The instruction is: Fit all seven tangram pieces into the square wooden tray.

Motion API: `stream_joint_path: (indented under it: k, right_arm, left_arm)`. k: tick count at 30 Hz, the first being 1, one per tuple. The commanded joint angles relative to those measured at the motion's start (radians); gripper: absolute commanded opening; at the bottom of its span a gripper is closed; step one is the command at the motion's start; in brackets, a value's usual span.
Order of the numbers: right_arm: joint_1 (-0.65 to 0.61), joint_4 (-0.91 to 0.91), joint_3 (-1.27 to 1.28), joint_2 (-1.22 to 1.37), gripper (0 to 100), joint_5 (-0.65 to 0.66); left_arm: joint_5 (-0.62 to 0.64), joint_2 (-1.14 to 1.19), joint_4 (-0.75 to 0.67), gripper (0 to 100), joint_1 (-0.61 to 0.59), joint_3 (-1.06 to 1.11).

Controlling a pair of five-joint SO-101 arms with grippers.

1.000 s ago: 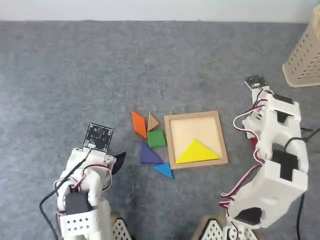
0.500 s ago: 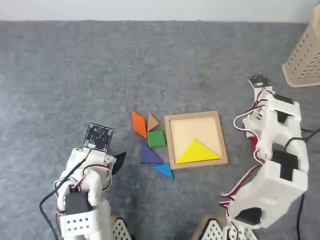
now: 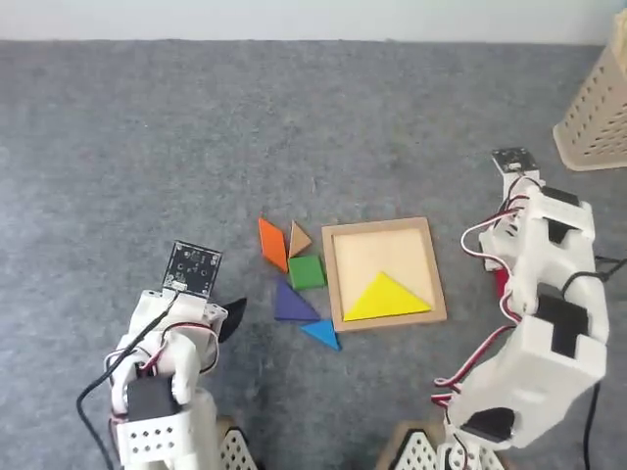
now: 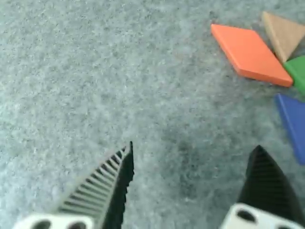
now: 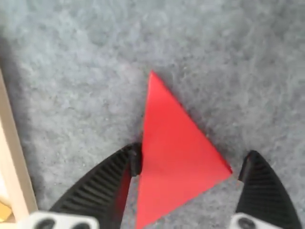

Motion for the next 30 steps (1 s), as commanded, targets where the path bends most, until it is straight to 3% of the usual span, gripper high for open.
stream_joint_path:
  k: [1,15,22,30]
  right_arm:
    - [0.027,-0.050,0.055,-0.087,33.6,0.009]
    - [0.022,-0.116,0.069,-0.033,32.9,0.015]
    - [0.022,-0.111,0.068,-0.028,13.3,0.009]
    - [0.008,-0.094,0.068,-0.064,12.2,-0.058]
  left_arm:
    - [-0.006,-0.015,-0.003,35,0.008,-0.005]
    - [-0.006,-0.015,-0.003,35,0.008,-0.005]
    - [-0.006,-0.015,-0.003,35,0.008,-0.005]
    - [-0.006,-0.015,-0.003,35,0.008,-0.005]
